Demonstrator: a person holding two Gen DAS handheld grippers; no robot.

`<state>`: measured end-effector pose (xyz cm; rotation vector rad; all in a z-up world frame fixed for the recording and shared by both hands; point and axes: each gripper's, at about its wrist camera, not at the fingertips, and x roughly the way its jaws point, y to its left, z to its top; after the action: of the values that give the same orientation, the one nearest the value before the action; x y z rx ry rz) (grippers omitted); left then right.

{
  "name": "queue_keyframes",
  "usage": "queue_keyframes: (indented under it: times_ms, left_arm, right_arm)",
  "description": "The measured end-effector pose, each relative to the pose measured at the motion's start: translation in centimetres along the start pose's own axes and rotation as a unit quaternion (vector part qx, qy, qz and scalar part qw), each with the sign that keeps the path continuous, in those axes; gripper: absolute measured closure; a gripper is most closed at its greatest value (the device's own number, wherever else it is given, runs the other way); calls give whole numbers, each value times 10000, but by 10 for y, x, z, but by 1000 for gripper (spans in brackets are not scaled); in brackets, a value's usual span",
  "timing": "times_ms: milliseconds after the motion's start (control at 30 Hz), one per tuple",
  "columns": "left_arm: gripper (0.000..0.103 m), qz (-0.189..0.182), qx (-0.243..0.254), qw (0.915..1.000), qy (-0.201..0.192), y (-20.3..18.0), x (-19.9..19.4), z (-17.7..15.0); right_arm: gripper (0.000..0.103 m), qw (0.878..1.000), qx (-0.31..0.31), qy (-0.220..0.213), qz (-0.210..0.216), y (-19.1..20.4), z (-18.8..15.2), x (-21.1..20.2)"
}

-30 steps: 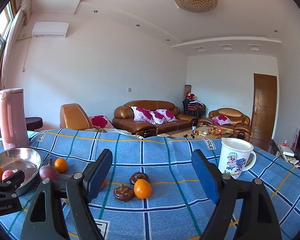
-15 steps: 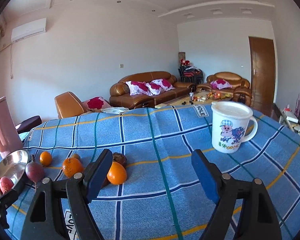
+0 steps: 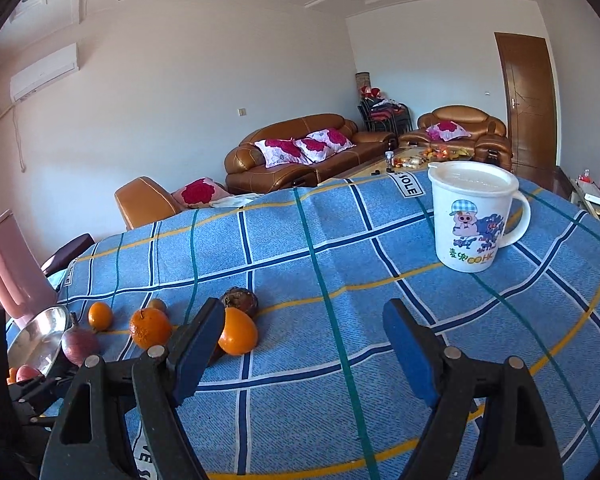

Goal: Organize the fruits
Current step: 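Move both tools back over the remaining fruits, then grasp the small yellow-green fruit with the left tool while the right tool grasps an orange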

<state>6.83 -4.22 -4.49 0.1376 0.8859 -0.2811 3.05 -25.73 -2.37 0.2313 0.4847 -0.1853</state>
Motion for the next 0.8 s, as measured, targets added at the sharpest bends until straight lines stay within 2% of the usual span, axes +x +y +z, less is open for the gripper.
queue_keyframes:
  times_ms: [67, 200, 300, 367, 467, 600, 633, 733, 800]
  left_arm:
    - [54, -88, -77, 9999, 15, 3, 1, 0]
    - [77, -107, -228, 9997, -11, 10, 3, 3]
    - [77, -284, -296, 9991, -69, 13, 2, 4]
    - [77, -318, -303, 9988, -199, 13, -3, 5]
    - [77, -334, -272, 9983, -400, 12, -11, 5]
    - [77, -105, -217, 9971, -719, 12, -22, 6]
    - [77, -3, -180, 9965, -817, 12, -25, 7]
    - [77, 238, -79, 9942, -1047, 10, -33, 7]
    - [77, 318, -60, 9934, -1102, 10, -34, 9]
  right_arm:
    - [21, 10000, -28, 84, 30, 1, 0, 4]
    - [21, 9989, -25, 377, 293, 5, 1, 19]
    - [22, 9957, -41, 755, 534, 13, 0, 38]
    - [33, 9929, -41, 994, 647, 18, -1, 51]
    - [37, 9880, 141, 1307, 814, 20, -2, 70]
    - [37, 9804, 200, 1724, 927, 27, -5, 94]
    - [37, 9812, 167, 1710, 876, 30, -4, 96]
    - [48, 9816, -55, 1724, 816, 40, -2, 99]
    - [48, 9827, -176, 1691, 739, 44, -1, 97]
